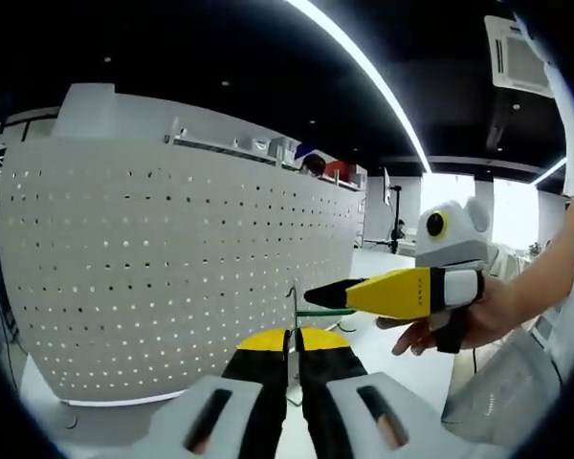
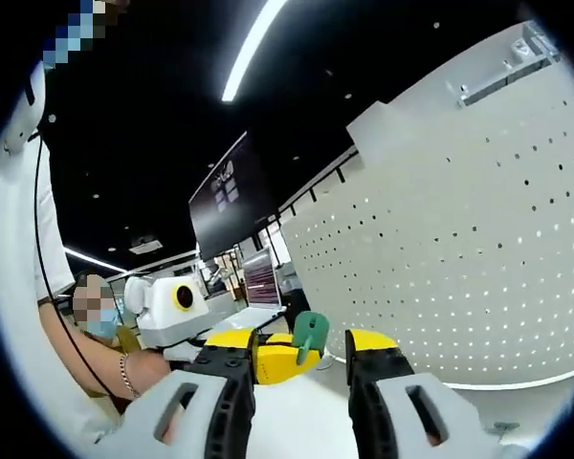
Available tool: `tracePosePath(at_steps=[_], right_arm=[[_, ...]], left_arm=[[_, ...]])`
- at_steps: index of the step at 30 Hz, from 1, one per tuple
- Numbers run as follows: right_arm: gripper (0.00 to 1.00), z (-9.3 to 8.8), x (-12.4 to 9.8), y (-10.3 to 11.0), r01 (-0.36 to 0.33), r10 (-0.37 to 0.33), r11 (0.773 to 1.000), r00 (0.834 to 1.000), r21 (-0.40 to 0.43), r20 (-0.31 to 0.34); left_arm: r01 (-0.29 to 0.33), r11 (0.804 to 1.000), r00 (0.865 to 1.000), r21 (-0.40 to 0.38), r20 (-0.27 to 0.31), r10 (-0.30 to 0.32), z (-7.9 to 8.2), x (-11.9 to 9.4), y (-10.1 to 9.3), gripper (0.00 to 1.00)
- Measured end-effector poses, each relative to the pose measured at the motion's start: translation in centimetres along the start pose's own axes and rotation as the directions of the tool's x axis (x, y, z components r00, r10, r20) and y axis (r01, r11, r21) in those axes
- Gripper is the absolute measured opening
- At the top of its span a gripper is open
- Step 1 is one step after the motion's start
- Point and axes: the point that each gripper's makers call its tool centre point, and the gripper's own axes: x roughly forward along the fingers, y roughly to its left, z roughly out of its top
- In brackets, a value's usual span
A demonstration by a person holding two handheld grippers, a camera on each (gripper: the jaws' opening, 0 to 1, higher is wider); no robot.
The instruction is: Insert the hook assembly into the mounting plate slot until the hook locks in place.
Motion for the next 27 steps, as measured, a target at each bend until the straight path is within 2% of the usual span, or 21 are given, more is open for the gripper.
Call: tracePosePath(at_steps=[6, 13, 27], right_arm=[[0.21, -0.22, 0.23, 0.14, -0.006, 0.006, 1.000, 1.000, 0.014, -0.008], [0.13, -0.45, 0.44, 0.49, -0.014, 0.015, 1.000, 1.000, 0.021, -0.011], [0.04, -0.71, 0.64, 0.06, 0.031, -0.031, 1.000, 0.999, 0.004, -0.027]], left_arm=[[0.002, 1.000, 1.000, 0.002, 0.007, -0.002, 0.31, 0.07, -0.12, 0.02], [0.003, 1.000, 1.000, 0.005, 0.008, -0.003, 0.33, 0.01, -0.36, 0.02], [-0.020, 1.000, 1.000, 0.010, 0.007, 0.020, 0.53, 0.07, -0.56, 0.02]])
